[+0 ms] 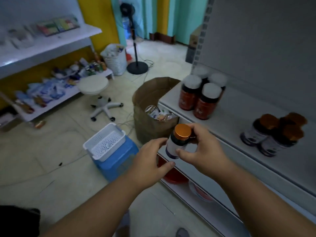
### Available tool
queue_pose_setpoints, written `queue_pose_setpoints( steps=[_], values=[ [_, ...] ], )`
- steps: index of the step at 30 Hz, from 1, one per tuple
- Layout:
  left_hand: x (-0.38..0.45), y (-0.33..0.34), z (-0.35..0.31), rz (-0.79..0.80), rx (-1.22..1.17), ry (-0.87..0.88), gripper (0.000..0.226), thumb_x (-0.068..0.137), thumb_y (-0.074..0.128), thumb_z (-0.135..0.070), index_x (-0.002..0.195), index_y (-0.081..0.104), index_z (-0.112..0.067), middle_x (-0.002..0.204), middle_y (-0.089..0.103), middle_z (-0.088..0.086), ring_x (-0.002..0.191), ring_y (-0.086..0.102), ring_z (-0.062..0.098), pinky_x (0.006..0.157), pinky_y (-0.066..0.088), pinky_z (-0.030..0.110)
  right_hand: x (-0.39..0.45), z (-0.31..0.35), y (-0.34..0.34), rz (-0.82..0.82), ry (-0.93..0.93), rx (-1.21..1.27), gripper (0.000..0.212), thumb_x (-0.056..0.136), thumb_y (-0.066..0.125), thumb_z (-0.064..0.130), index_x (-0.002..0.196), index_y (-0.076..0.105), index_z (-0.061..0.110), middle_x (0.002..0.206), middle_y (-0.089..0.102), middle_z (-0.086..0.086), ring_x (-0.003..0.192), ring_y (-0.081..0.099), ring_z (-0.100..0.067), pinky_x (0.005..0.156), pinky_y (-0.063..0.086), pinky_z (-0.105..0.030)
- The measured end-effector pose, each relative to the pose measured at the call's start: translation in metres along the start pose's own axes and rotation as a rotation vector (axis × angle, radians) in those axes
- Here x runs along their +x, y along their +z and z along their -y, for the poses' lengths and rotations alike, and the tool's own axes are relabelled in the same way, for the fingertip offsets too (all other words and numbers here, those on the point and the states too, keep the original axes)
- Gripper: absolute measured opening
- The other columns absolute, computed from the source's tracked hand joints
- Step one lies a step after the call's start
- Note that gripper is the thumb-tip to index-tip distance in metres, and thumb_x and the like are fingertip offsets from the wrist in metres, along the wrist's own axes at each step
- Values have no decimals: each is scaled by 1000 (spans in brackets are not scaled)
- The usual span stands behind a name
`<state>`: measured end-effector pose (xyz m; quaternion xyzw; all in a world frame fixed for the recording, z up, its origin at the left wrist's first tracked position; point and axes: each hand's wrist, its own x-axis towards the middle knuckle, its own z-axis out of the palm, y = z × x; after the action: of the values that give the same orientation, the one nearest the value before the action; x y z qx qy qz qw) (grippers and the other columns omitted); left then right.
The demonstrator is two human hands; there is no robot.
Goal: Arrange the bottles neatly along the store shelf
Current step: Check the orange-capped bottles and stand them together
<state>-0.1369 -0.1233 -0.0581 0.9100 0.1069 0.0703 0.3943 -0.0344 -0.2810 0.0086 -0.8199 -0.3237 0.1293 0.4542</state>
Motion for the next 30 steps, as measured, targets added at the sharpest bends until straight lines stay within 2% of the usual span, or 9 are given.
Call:
queue_pose_setpoints(
  steps=[5, 9, 11, 13, 15, 18, 22, 27, 30],
  values=[
    [-10, -67, 83, -60, 55, -58, 70, 77, 66, -57, 139, 42, -37, 134, 51, -17, 124, 45, 3, 103, 43, 34, 59, 38, 88, 98, -77, 19, 53, 68, 81, 12, 112, 56, 30, 108, 61, 13, 101, 59, 0, 90, 49, -24],
    [-13, -123, 145, -87, 102, -112, 71, 79, 69, -56, 140, 42, -33, 136, 50, -13, 125, 44, 7, 103, 41, 33, 102, 71, 159, 132, -119, 46, 56, 68, 80, 7, 108, 52, 35, 105, 60, 16, 98, 57, 7, 84, 45, -10],
    [-11, -142, 170, -98, 108, -144, 70, 80, 70, -54, 140, 43, -32, 136, 50, -12, 125, 44, 8, 103, 39, 30, 120, 80, 185, 176, -122, 57, 61, 70, 79, 6, 116, 48, 33, 108, 57, 19, 101, 55, 12, 83, 41, -4],
    [-8, -152, 194, -95, 96, -192, 67, 81, 71, -52, 140, 44, -32, 135, 51, -13, 124, 44, 7, 102, 38, 28, 137, 84, 205, 232, -123, 59, 70, 71, 78, 7, 127, 44, 30, 117, 55, 17, 107, 53, 9, 87, 41, -5],
    [-5, -155, 214, -96, 80, -230, 68, 82, 69, -54, 140, 43, -33, 136, 50, -15, 124, 43, 5, 102, 38, 25, 156, 83, 223, 293, -142, 33, 72, 71, 79, 11, 131, 43, 30, 121, 52, 13, 112, 52, 3, 91, 43, -9],
    [4, -150, 246, -100, 79, -323, 73, 82, 69, -56, 144, 40, -30, 140, 47, -15, 127, 41, 5, 104, 35, 24, 190, 70, 249, 365, -178, -42, 66, 71, 79, 20, 127, 45, 29, 118, 51, 14, 110, 50, 2, 89, 44, -11],
    [24, -133, 292, -94, 80, -446, 77, 83, 70, -54, 146, 38, -25, 144, 46, -8, 132, 41, 10, 109, 35, 27, 240, 30, 289, 437, -186, -139, 62, 70, 78, 18, 117, 41, 31, 110, 45, 14, 99, 47, 1, 81, 40, -14],
    [47, -103, 349, -104, 97, -595, 78, 85, 69, -49, 148, 37, -16, 147, 45, 2, 136, 40, 19, 111, 29, 30, 289, -32, 351, 597, -191, -242, 49, 70, 76, 22, 107, 45, 26, 102, 48, 7, 91, 49, -10, 76, 47, -33],
    [51, -80, 388, -89, 122, -683, 76, 83, 73, -44, 144, 43, -11, 141, 50, 8, 130, 47, 26, 108, 35, 34, 305, -70, 391, 676, -213, -293, 45, 71, 75, 25, 104, 45, 25, 100, 48, 7, 86, 49, -11, 69, 44, -30]
  ],
)
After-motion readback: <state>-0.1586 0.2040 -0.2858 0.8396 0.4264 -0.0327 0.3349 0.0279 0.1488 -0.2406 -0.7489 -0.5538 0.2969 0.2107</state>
